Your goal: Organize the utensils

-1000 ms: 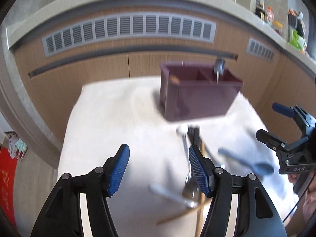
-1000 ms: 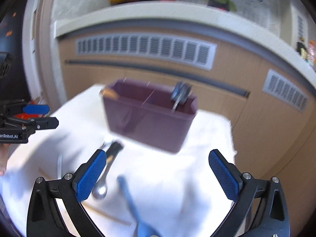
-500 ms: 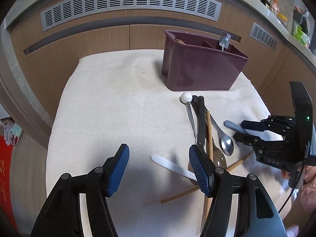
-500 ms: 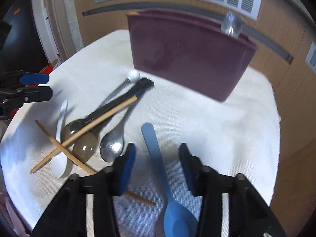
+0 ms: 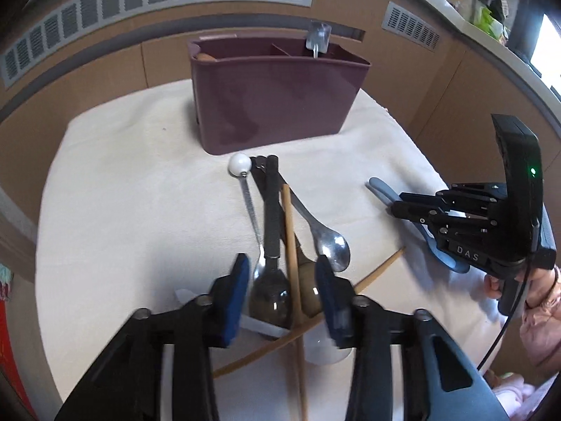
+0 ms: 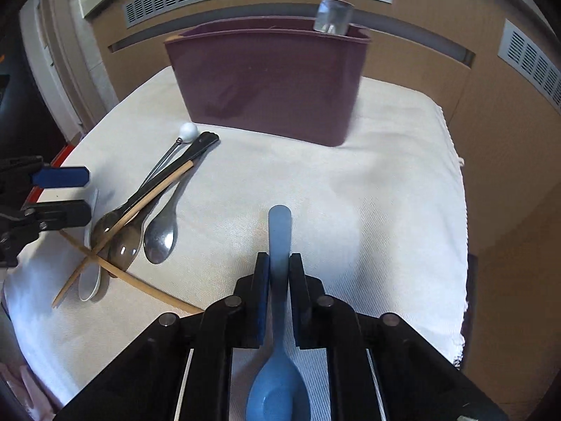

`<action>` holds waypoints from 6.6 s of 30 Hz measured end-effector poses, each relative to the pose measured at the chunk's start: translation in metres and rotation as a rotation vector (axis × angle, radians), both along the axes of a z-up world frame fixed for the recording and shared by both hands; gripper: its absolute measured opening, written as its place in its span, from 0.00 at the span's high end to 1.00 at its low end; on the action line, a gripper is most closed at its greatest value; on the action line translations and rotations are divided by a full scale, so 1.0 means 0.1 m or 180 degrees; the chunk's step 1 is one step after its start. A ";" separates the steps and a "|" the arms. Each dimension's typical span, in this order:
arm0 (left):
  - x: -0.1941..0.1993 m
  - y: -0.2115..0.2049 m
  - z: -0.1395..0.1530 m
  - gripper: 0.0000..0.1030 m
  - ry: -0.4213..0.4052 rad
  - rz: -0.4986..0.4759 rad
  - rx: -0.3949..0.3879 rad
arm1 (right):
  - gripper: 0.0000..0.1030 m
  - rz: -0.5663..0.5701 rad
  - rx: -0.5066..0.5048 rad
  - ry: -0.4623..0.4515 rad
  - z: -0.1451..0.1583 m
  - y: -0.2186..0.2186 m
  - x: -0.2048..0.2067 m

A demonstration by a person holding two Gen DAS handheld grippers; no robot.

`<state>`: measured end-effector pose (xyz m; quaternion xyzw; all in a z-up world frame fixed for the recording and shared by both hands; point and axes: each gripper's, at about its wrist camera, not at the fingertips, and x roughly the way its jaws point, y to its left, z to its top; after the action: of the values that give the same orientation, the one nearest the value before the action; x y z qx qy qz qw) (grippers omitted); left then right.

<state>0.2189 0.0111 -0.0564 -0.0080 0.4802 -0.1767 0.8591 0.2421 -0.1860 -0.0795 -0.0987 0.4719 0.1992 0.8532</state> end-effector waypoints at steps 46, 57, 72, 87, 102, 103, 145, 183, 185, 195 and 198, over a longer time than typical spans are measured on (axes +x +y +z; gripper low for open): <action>-0.34 0.35 0.93 0.78 -0.1124 0.0755 -0.0225 | 0.91 0.0040 0.0522 -0.0493 0.61 0.06 -0.29; -0.36 0.18 1.76 0.78 -0.1763 0.0503 -0.0269 | 0.91 0.0147 0.0656 -0.1090 1.40 0.09 -0.36; 0.49 0.26 2.59 0.78 -0.2239 0.0567 -0.0481 | 0.91 -0.0038 0.0676 -0.2254 2.72 0.21 0.23; 1.16 0.21 1.61 0.78 -0.1647 0.0646 -0.0374 | 0.91 -0.0127 0.0699 -0.1562 1.73 0.18 0.90; 1.39 0.12 0.83 0.78 -0.0999 0.0622 -0.0240 | 0.91 -0.0165 0.0626 -0.0872 0.90 0.17 1.15; 1.40 0.12 0.81 0.77 -0.0967 0.0618 -0.0229 | 0.90 -0.0167 0.0622 -0.0838 0.86 0.17 1.16; -0.26 0.88 -0.02 0.31 -0.0231 0.1121 -0.0195 | 0.05 0.0042 -0.0011 -0.0203 -0.03 1.04 0.24; -0.41 0.73 -0.10 0.27 0.0253 0.0692 -0.0326 | 0.95 0.0009 0.0127 0.0086 0.01 0.59 0.45; -0.41 0.57 -0.08 0.27 0.0267 0.0495 -0.0333 | 0.95 -0.0069 0.0070 0.0063 0.01 0.42 0.44; -0.29 -0.47 -0.07 0.52 0.0181 -0.0723 0.0316 | 0.94 -0.0266 0.0225 0.0057 0.05 -0.23 0.26; -0.25 -0.66 -0.15 0.58 0.0242 -0.0958 0.0589 | 0.91 -0.0254 0.0254 0.0038 0.07 -0.29 0.14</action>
<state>0.1935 -0.0553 -0.0712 0.1363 0.5224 -0.2579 0.8013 0.2564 -0.2147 -0.0721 -0.0445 0.4722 0.1842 0.8609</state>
